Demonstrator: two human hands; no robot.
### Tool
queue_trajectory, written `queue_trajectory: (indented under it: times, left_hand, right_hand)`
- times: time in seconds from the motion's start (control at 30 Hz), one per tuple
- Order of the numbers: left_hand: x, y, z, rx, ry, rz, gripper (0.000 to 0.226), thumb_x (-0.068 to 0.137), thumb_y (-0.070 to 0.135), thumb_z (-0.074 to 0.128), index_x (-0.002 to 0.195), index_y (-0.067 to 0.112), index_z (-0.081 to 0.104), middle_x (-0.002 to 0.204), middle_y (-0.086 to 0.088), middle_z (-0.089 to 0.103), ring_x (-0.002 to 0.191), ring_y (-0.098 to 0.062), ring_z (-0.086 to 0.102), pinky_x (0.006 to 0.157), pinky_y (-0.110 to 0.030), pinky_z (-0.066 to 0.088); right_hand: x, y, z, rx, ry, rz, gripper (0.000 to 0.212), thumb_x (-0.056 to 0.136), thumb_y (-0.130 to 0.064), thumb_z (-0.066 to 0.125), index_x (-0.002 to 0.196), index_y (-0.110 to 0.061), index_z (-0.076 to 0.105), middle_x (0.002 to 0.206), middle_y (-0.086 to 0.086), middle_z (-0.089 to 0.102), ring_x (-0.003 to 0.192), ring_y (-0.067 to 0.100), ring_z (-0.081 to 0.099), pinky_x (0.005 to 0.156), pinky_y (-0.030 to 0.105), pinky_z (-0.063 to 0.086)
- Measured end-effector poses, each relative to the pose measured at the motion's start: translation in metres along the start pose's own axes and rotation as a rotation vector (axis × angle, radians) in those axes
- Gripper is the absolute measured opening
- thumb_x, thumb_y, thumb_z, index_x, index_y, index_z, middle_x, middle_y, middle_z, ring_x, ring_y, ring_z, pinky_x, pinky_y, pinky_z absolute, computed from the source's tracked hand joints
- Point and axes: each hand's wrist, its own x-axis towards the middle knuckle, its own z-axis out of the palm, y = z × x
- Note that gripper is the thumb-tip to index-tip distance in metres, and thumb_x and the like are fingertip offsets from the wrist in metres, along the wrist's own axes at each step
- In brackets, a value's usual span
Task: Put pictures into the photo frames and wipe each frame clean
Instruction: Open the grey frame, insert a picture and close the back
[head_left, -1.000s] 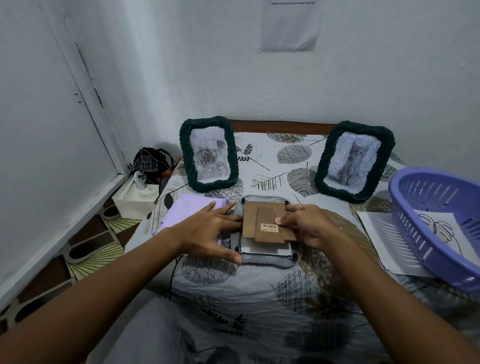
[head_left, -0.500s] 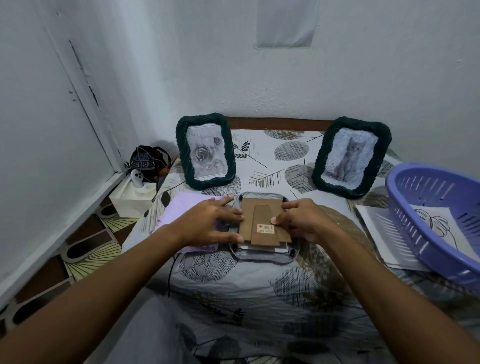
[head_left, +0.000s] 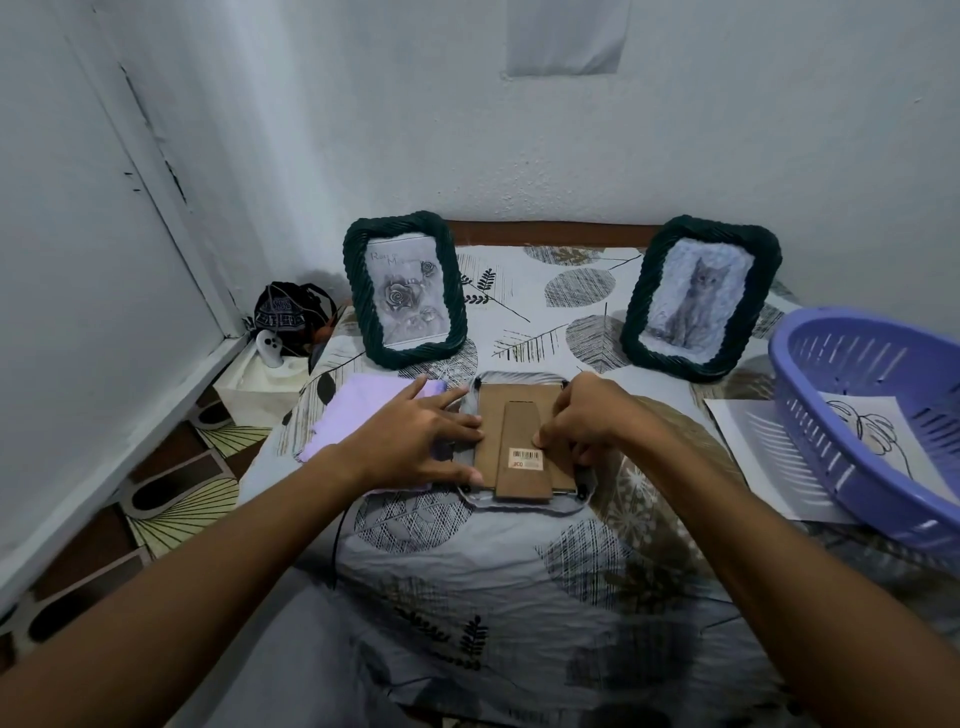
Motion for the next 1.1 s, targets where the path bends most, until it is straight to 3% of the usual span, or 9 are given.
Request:
queue_trajectory:
  times: [0.23,0.47,0.53,0.6,0.7,0.77,0.9,1.03,1.1]
  left_hand:
    - [0.001,0.0,0.0,-0.001,-0.029,-0.002,0.094,0.072,0.088,0.019,0.125,0.025,0.062,0.14,0.006,0.051,0.141,-0.006,0.014,0.116,-0.046,0.005]
    - [0.001,-0.001,-0.001,-0.035,-0.033,-0.015,0.086,0.081,0.081,0.013,0.121,0.026,0.066,0.137,0.006,0.055,0.143,-0.012,0.024,0.112,-0.036,0.02]
    - [0.002,0.003,-0.002,-0.07,0.025,-0.022,0.076,0.085,0.077,0.023,0.116,0.025,0.069,0.13,0.006,0.061,0.135,-0.015,0.039,0.106,-0.036,0.036]
    - [0.003,0.013,-0.004,-0.184,0.145,-0.106,0.063,0.088,0.069,0.037,0.116,0.021,0.068,0.124,0.002,0.065,0.112,-0.01,0.051,0.091,-0.032,0.046]
    - [0.01,0.03,-0.007,-0.503,0.32,-0.343,0.051,0.092,0.051,0.05,0.13,0.018,0.058,0.123,-0.005,0.064,0.098,-0.007,0.057,0.078,-0.019,0.046]
    - [0.017,0.036,-0.006,-0.7,0.375,-0.467,0.055,0.092,0.05,0.048,0.137,0.02,0.051,0.128,-0.004,0.06,0.106,-0.016,0.06,0.081,-0.024,0.046]
    - [0.028,0.04,-0.001,-0.839,0.403,-0.608,0.053,0.096,0.049,0.044,0.138,0.017,0.047,0.125,-0.012,0.06,0.111,-0.027,0.059,0.075,-0.028,0.044]
    - [0.032,0.041,0.002,-0.905,0.45,-0.677,0.041,0.097,0.046,0.045,0.127,0.019,0.055,0.12,-0.015,0.063,0.112,-0.03,0.058,0.095,-0.044,0.048]
    - [0.034,0.043,0.004,-0.928,0.447,-0.676,0.031,0.096,0.047,0.046,0.114,0.026,0.059,0.115,-0.012,0.065,0.109,-0.028,0.06,0.097,-0.049,0.047]
  right_hand:
    - [0.002,-0.002,0.002,-0.232,0.036,-0.038,0.034,0.067,-0.034,0.084,0.088,-0.011,0.07,0.074,0.004,0.072,0.06,0.021,0.071,0.069,0.043,0.061]
    - [0.003,0.002,0.001,-0.241,0.022,-0.061,0.038,0.068,-0.037,0.083,0.092,-0.011,0.069,0.082,0.004,0.071,0.071,0.022,0.07,0.073,0.044,0.06]
    - [0.003,0.004,-0.001,-0.182,0.023,-0.064,0.036,0.071,-0.033,0.082,0.092,-0.008,0.069,0.082,0.004,0.07,0.072,0.021,0.069,0.07,0.04,0.059]
    - [0.002,0.008,-0.004,-0.076,0.09,-0.09,0.033,0.076,-0.031,0.078,0.097,-0.006,0.069,0.083,0.002,0.066,0.073,0.018,0.064,0.064,0.032,0.054]
    - [0.003,0.017,-0.009,0.125,0.298,-0.1,0.031,0.084,-0.031,0.071,0.106,-0.01,0.067,0.093,0.002,0.058,0.086,0.021,0.06,0.075,0.037,0.053]
    - [0.005,0.027,-0.009,0.235,0.349,-0.068,0.031,0.086,-0.032,0.067,0.107,-0.009,0.067,0.091,0.003,0.06,0.087,0.025,0.06,0.08,0.041,0.053]
    - [0.002,0.043,-0.001,0.503,0.231,-0.018,0.021,0.091,-0.027,0.061,0.097,-0.009,0.07,0.07,0.006,0.058,0.063,0.02,0.054,0.057,0.032,0.048]
    - [0.002,0.047,-0.001,0.649,0.171,0.004,0.018,0.091,-0.025,0.062,0.095,-0.01,0.071,0.079,0.008,0.059,0.069,0.02,0.054,0.063,0.034,0.052]
    - [0.003,0.053,-0.004,0.652,0.175,0.01,0.017,0.089,-0.024,0.063,0.092,-0.01,0.072,0.081,0.01,0.06,0.069,0.021,0.054,0.063,0.034,0.052]
